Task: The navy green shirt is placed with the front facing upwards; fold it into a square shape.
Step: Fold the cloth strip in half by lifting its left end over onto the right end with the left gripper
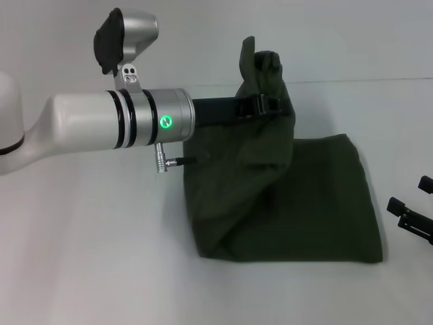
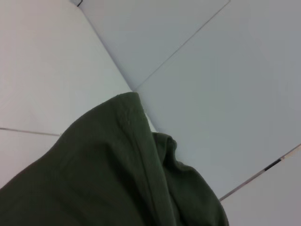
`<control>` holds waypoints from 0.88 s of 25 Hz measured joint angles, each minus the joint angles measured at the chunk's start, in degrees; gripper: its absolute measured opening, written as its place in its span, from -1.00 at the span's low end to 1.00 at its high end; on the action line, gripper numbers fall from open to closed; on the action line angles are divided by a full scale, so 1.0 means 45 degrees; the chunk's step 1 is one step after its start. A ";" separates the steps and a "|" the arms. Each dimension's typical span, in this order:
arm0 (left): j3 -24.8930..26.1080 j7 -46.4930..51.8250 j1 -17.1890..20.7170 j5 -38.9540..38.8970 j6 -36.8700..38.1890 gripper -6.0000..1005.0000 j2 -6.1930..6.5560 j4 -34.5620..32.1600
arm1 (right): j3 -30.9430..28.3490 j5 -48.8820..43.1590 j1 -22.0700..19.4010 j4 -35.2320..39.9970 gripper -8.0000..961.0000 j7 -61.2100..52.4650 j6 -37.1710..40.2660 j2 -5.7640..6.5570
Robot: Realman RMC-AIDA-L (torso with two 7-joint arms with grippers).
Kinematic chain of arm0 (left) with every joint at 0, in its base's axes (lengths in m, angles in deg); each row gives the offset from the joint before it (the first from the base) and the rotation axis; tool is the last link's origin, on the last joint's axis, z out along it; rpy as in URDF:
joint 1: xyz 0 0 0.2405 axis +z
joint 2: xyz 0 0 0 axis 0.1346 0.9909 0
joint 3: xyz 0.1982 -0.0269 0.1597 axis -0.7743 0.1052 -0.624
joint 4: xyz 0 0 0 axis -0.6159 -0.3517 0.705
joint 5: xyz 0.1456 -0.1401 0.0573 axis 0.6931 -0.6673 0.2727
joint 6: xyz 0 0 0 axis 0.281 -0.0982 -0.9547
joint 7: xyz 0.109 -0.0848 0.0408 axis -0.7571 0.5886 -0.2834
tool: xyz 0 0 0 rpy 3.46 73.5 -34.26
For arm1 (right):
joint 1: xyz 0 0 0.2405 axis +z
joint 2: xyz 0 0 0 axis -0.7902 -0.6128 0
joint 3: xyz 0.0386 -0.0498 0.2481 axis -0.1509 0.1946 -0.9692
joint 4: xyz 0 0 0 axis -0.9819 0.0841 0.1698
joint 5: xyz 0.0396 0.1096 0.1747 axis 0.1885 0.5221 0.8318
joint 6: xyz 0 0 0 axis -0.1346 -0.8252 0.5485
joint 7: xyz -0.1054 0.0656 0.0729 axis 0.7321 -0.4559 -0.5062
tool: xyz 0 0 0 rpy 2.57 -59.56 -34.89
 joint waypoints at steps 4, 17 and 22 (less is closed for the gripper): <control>-0.0622 -0.0282 -0.0034 -0.0554 -0.0295 -0.77 -0.0030 0.0203 | -0.0063 0.0000 -0.0010 0.0049 0.91 -0.0015 0.0004 0.0000; -0.3955 -0.1206 -0.0263 -0.3893 -0.2166 -0.75 -0.0045 0.1118 | -0.0137 0.0000 0.0006 0.0352 0.91 -0.0250 0.0006 -0.0001; -0.4088 -0.1234 -0.0133 -0.4507 -0.1687 -0.52 -0.0045 0.1119 | -0.0158 0.0010 0.0007 0.0436 0.91 -0.0259 0.0011 -0.0001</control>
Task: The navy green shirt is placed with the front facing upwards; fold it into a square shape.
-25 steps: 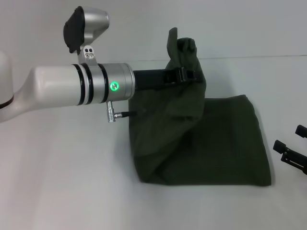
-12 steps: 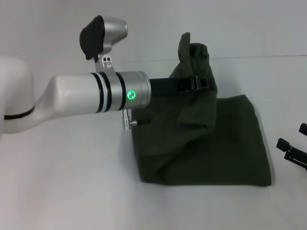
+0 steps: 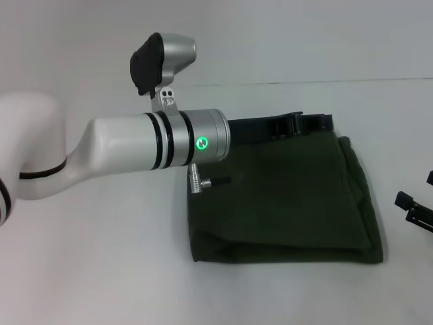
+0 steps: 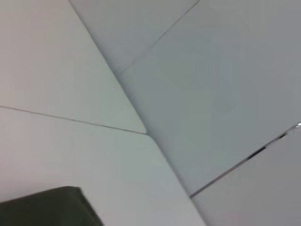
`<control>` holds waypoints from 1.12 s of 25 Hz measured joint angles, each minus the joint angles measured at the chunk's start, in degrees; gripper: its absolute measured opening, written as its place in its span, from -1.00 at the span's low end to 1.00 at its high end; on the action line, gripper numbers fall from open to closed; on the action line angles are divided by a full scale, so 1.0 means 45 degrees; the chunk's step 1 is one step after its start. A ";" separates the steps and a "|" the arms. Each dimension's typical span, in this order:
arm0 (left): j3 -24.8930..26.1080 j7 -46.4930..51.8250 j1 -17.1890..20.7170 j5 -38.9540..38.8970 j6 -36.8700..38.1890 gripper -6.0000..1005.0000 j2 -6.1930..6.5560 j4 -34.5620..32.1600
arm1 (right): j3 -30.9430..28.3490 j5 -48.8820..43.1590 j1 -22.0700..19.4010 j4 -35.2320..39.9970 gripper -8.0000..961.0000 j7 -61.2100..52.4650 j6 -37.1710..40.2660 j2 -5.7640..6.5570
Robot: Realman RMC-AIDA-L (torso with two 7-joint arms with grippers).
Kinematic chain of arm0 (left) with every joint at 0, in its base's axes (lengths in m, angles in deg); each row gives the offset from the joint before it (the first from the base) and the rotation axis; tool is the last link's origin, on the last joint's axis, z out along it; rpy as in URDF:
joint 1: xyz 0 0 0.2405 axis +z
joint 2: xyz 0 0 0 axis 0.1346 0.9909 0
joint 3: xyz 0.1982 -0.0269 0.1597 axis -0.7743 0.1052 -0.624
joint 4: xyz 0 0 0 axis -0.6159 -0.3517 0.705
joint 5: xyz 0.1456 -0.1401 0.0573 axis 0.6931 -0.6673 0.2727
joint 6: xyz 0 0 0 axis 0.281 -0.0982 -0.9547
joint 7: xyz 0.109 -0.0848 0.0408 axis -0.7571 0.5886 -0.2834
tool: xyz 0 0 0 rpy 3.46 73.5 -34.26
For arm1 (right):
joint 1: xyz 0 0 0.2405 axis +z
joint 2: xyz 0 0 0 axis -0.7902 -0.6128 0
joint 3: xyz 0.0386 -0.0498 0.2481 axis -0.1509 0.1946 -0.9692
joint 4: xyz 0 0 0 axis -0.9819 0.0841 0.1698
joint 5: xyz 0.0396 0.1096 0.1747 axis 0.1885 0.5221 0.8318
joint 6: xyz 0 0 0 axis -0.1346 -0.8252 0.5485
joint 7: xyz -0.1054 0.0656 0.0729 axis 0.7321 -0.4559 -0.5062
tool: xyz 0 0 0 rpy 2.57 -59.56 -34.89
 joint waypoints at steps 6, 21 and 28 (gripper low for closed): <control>0.0115 -0.0399 0.0103 -0.0205 0.0265 -0.02 0.0009 -0.0046 | 0.0024 -0.0010 0.0099 0.0158 0.91 -0.0132 0.0181 0.0000; 0.3352 -0.2454 0.1984 -0.0111 0.2648 0.80 0.0174 -0.0848 | 0.2855 -0.0089 0.2714 -0.1034 0.91 -0.0500 -0.0846 -0.0106; 0.3963 -0.2670 0.2448 -0.0092 0.3159 0.81 0.0179 -0.0905 | 0.3716 -0.0084 0.3281 -0.2256 0.91 -0.0687 -0.3064 -0.0133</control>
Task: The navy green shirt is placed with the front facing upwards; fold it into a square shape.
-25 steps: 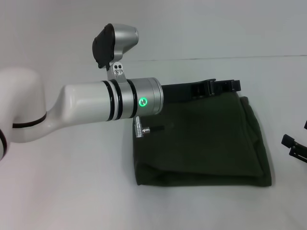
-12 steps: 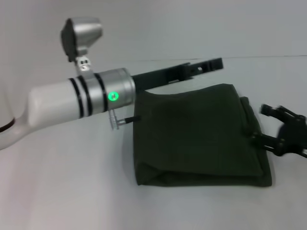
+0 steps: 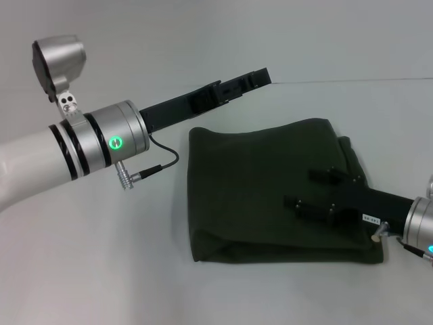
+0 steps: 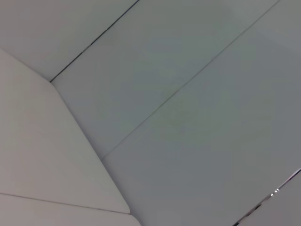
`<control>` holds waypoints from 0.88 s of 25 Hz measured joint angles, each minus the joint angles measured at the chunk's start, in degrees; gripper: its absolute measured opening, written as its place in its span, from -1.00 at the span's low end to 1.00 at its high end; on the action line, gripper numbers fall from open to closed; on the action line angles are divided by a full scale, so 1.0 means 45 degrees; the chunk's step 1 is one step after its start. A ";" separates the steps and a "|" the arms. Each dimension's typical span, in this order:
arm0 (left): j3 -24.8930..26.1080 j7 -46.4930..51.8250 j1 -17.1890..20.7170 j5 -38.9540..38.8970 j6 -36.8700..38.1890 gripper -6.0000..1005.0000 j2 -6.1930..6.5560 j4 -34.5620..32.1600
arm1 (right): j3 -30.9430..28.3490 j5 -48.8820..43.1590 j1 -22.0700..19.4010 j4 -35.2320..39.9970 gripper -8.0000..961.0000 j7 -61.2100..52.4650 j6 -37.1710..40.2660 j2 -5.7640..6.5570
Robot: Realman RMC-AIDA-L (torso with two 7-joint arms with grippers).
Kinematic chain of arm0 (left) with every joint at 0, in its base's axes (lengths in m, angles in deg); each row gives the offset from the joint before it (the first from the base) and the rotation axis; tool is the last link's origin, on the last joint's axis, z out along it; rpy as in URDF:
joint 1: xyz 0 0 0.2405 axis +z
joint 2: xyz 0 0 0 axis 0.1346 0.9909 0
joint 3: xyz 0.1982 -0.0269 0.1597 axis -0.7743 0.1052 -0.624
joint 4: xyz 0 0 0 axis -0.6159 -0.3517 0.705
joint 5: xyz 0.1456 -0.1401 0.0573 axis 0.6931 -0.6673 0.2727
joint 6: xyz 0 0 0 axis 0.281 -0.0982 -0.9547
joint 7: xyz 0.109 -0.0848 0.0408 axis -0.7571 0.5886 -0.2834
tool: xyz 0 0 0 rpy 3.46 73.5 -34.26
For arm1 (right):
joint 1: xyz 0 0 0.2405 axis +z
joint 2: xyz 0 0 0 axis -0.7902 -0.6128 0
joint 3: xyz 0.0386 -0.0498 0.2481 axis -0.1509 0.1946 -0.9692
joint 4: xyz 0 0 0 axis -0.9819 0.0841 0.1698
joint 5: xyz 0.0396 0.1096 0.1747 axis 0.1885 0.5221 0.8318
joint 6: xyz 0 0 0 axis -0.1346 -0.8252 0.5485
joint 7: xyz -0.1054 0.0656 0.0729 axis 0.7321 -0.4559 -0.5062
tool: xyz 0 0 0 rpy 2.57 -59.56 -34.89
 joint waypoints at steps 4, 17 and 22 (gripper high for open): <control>0.0035 -0.0076 0.0028 0.0016 0.0035 0.80 0.0011 -0.0006 | -0.0081 0.0064 -0.0250 -0.0070 0.91 -0.0207 -0.0406 0.0036; 0.0009 -0.0146 0.0012 0.0024 0.0094 0.80 0.0016 -0.0010 | -0.0826 0.0340 -0.0604 0.0112 0.91 -0.0523 -0.0861 0.0070; 0.0120 -0.0152 0.0096 0.0024 0.0314 0.80 0.0061 0.0002 | -0.0918 0.1474 -0.0879 0.0871 0.91 -0.0557 0.0574 0.0099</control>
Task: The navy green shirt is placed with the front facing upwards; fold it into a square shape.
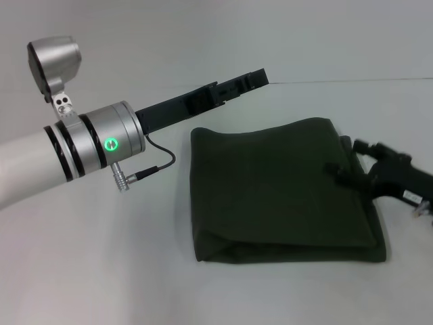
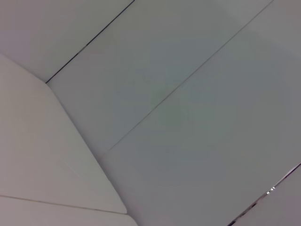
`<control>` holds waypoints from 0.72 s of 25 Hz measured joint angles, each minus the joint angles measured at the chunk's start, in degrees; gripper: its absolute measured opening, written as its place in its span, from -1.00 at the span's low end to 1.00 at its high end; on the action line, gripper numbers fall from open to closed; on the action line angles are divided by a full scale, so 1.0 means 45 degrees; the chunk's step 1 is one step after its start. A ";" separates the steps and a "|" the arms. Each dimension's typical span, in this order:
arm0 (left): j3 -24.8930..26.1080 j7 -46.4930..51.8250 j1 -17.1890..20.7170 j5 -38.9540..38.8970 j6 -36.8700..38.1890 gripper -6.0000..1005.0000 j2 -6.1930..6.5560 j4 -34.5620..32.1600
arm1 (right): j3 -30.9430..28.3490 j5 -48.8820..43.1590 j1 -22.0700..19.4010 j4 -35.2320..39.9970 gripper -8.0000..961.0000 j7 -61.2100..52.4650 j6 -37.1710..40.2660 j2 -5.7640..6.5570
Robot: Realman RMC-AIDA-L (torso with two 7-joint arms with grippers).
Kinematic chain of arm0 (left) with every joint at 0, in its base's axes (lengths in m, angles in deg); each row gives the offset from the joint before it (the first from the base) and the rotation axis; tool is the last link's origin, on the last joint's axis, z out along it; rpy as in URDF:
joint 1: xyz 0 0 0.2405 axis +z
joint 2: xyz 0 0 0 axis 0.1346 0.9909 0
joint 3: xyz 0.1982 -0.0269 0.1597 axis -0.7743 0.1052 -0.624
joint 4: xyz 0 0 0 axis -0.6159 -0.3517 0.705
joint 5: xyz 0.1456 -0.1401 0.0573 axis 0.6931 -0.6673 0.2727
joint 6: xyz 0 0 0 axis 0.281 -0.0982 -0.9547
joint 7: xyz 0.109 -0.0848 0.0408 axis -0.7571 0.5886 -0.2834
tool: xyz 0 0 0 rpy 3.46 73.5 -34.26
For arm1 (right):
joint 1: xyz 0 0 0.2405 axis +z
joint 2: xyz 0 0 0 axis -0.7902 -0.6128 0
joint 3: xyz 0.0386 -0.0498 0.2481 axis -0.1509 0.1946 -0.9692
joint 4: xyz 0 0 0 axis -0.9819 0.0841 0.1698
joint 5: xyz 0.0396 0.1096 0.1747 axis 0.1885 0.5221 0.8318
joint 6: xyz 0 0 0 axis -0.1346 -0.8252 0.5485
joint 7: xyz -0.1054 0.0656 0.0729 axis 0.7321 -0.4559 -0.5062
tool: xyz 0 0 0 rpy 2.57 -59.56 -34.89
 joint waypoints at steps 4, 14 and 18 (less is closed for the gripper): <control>0.0123 0.0110 0.0034 0.0332 0.0002 0.81 0.0131 0.0062 | -0.0002 0.0260 -0.0067 0.0406 0.91 0.0168 0.0758 -0.0003; 0.2396 0.3985 -0.0280 0.6512 -0.0361 0.80 0.0772 -0.0162 | -0.0211 0.0292 -0.0896 0.1291 0.91 0.0493 0.2400 0.0012; 0.2503 0.5284 -0.0518 0.8391 -0.0220 0.80 0.0878 -0.0266 | -0.0272 0.0297 -0.1060 0.1355 0.91 0.0487 0.2492 0.0031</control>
